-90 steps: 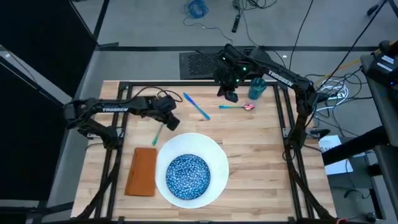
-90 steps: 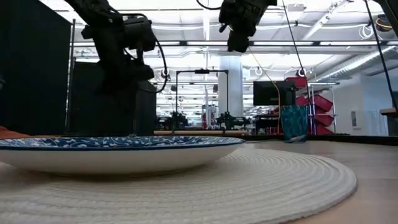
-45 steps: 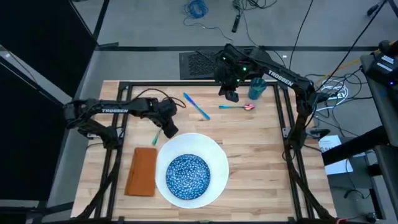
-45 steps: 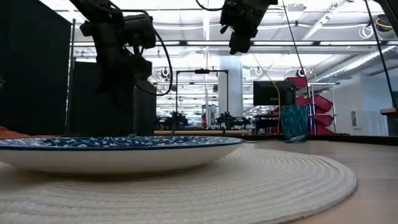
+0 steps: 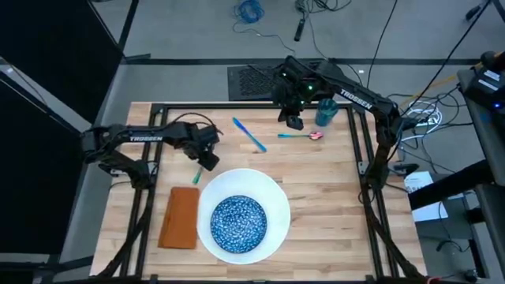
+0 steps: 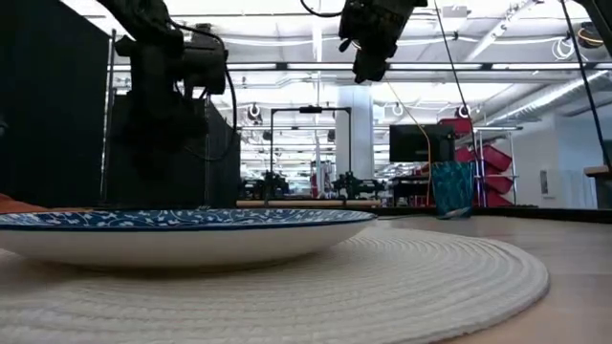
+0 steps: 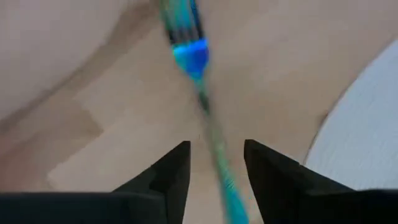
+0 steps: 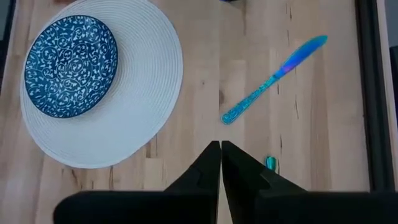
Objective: Set table place
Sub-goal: Put the blue fork on the orange table napkin
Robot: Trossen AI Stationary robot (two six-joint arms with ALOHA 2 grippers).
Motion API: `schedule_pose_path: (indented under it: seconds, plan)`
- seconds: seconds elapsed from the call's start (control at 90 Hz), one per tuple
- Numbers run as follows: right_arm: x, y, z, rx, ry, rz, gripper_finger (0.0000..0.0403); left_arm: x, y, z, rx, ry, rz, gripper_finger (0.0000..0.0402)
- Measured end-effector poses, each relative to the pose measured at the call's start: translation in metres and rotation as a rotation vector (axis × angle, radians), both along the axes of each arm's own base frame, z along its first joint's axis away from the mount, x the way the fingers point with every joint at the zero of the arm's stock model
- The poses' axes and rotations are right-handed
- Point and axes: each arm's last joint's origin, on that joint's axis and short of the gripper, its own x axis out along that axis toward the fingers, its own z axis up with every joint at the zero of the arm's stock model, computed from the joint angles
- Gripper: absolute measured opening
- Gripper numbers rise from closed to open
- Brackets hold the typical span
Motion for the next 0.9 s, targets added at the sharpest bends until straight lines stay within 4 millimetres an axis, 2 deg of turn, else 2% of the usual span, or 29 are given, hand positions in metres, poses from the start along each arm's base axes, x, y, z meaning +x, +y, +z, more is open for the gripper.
schedule_pose_path:
  seconds: [0.456, 0.778, 0.9]
  plan:
    - [-0.001, -0.002, 0.0, 0.001, -0.002, -0.009, 0.0, 0.012, 0.005, -0.03, 0.004, 0.102, -0.057, 0.0137]
    - [0.0, -0.002, 0.0, -0.001, -0.008, -0.011, 0.0, 0.013, 0.008, -0.03, 0.04, 0.097, -0.064, 0.0137]
    - [0.0, -0.002, 0.0, 0.002, -0.003, -0.011, 0.0, 0.014, 0.008, -0.037, 0.032, 0.125, -0.064, 0.0137]
